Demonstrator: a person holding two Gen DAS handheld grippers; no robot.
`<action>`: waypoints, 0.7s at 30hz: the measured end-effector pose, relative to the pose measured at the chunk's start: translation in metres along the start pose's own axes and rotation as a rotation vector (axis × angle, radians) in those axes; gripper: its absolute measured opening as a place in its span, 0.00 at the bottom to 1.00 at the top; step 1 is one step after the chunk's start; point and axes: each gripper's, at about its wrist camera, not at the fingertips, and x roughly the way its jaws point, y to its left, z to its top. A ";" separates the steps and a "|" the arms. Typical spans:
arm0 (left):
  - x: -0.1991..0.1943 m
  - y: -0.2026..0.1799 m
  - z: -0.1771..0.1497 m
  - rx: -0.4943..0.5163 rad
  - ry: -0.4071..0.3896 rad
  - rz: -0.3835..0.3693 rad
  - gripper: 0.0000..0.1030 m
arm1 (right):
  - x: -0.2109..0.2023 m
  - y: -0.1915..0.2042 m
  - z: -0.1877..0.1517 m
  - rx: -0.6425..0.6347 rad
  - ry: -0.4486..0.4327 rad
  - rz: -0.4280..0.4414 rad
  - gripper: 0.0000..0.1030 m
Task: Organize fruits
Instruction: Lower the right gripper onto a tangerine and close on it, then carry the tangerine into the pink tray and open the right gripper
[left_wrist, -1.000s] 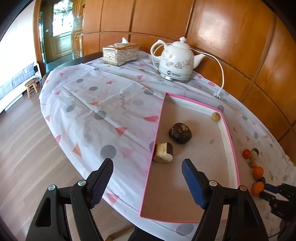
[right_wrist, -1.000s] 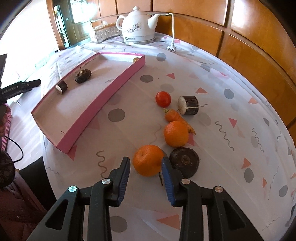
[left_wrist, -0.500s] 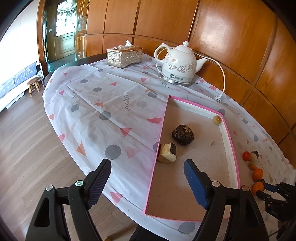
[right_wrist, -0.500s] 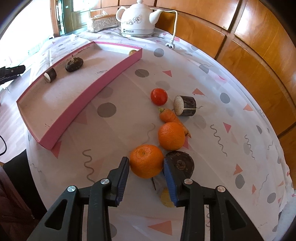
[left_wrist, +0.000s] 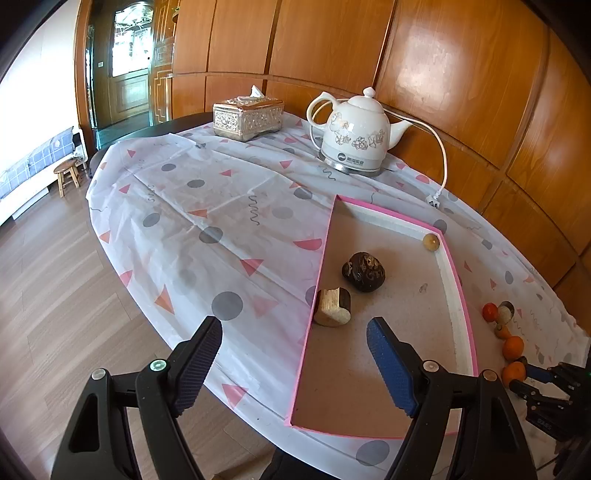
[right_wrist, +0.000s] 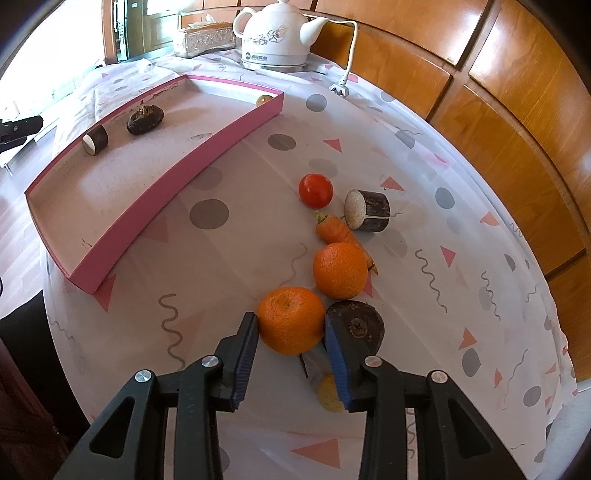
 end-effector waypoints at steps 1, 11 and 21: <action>0.000 0.000 0.000 0.000 -0.001 0.001 0.79 | -0.001 0.000 0.000 0.004 -0.001 0.000 0.35; 0.001 0.004 -0.001 -0.009 0.000 0.004 0.79 | -0.018 0.004 0.003 0.039 -0.049 0.043 0.34; -0.001 0.005 0.000 -0.008 -0.011 0.007 0.79 | -0.036 0.027 0.018 0.021 -0.112 0.107 0.34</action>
